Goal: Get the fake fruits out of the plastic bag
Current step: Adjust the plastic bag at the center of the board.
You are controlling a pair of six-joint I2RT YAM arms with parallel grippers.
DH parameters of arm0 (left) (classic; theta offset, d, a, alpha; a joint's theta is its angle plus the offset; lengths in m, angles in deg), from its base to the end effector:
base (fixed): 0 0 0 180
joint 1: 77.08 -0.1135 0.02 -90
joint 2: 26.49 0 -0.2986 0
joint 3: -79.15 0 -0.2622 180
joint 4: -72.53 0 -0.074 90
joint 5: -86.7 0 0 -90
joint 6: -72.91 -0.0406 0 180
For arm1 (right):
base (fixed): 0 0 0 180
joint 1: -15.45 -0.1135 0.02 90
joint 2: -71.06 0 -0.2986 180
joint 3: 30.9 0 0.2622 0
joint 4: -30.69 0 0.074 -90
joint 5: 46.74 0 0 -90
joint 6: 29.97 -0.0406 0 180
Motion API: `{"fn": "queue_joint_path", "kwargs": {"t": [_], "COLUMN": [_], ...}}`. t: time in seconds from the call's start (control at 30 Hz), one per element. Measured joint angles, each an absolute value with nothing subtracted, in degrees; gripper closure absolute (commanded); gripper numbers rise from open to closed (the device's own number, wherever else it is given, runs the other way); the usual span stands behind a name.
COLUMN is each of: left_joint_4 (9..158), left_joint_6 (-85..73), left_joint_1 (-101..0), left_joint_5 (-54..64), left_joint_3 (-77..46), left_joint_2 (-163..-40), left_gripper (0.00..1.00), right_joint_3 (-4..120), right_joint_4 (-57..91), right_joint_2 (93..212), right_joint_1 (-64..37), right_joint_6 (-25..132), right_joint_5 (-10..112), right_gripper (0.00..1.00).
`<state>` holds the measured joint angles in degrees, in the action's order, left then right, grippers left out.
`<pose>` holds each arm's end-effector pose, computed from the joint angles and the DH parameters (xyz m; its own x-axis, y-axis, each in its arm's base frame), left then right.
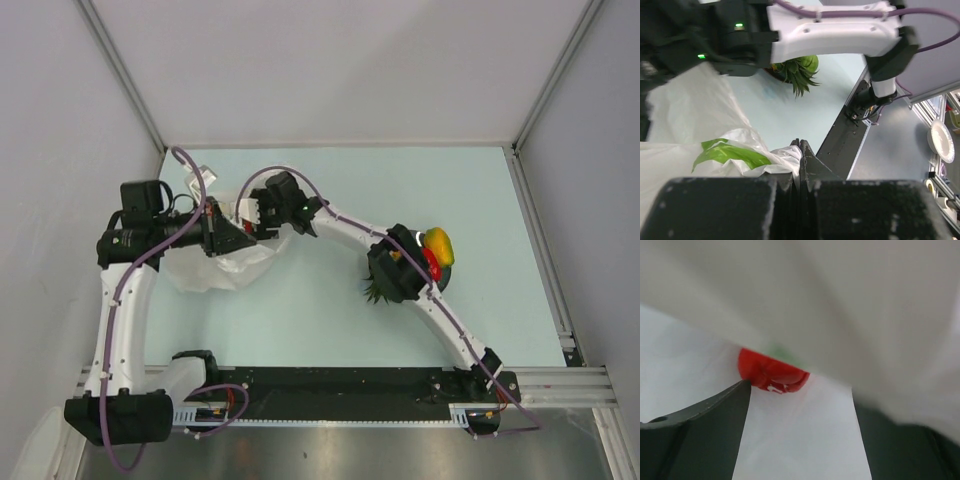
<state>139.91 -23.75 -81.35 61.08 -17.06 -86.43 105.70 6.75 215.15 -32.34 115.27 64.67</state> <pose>0.1789 -0.0234 0.4149 -0.6103 0.0047 -0.7921 0.6952 0.4826 -0.5327 0.4037 0.4671 0.1962 0.5387 -0.5445 -0.6429 -0.8003 -0.0922 -0.5925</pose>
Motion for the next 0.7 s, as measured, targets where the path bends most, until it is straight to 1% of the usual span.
{"fn": "queue_joint_path", "kwargs": {"t": [0.07,0.13,0.17,0.2,0.23,0.3,0.37,0.4,0.43,0.57,0.67,0.7], "left_joint_4": [140.0,140.1,140.2,140.3,140.4,140.7,141.3,142.1,143.3,148.8,152.9,153.8], "left_joint_6": [-23.8,-24.1,-24.1,-24.2,-24.2,-24.7,-25.5,-26.3,-27.4,-34.7,-40.4,-42.3], "left_joint_1": [-81.4,-81.4,-81.4,-81.4,-81.4,-81.4,-81.4,-81.4,-81.4,-81.4,-81.4,-81.4], "left_joint_5": [61.5,61.5,61.5,61.5,61.5,61.4,61.2,60.9,60.1,54.2,49.5,47.9], "left_joint_3": [-18.0,-18.9,-19.3,-19.5,-19.8,-20.0,-20.0,-19.9,-19.6,-18.0,-18.0,-18.3], "left_joint_2": [-86.0,-85.6,-85.5,-85.4,-85.4,-85.4,-85.4,-85.3,-85.3,-84.2,-81.8,-80.8], "left_gripper": [1.00,1.00,1.00,1.00,1.00,1.00,1.00,1.00,1.00,1.00,1.00,1.00], "right_joint_3": [114.9,120.6,121.8,121.8,121.8,121.6,121.3,120.1,117.1,99.7,84.6,81.3], "right_joint_4": [5.3,4.7,4.6,4.6,4.5,4.4,4.8,5.3,6.3,7.8,8.1,7.9], "right_joint_2": [221.8,226.2,227.4,227.8,228.1,228.1,228.0,227.6,226.3,215.2,202.5,199.1], "right_joint_1": [-32.4,-32.2,-32.1,-32.1,-32.0,-32.1,-32.1,-32.0,-31.8,-30.9,-29.3,-29.0], "right_joint_6": [114.5,113.5,112.8,112.3,111.6,110.1,108.4,106.3,104.2,95.4,91.2,90.0], "right_joint_5": [64.9,66.1,67.2,68.2,69.6,71.6,71.6,70.9,70.0,65.9,64.4,64.3], "right_gripper": [0.16,0.25,0.31,0.49,0.61,0.91,0.96,0.99,1.00,1.00,1.00,1.00]}}
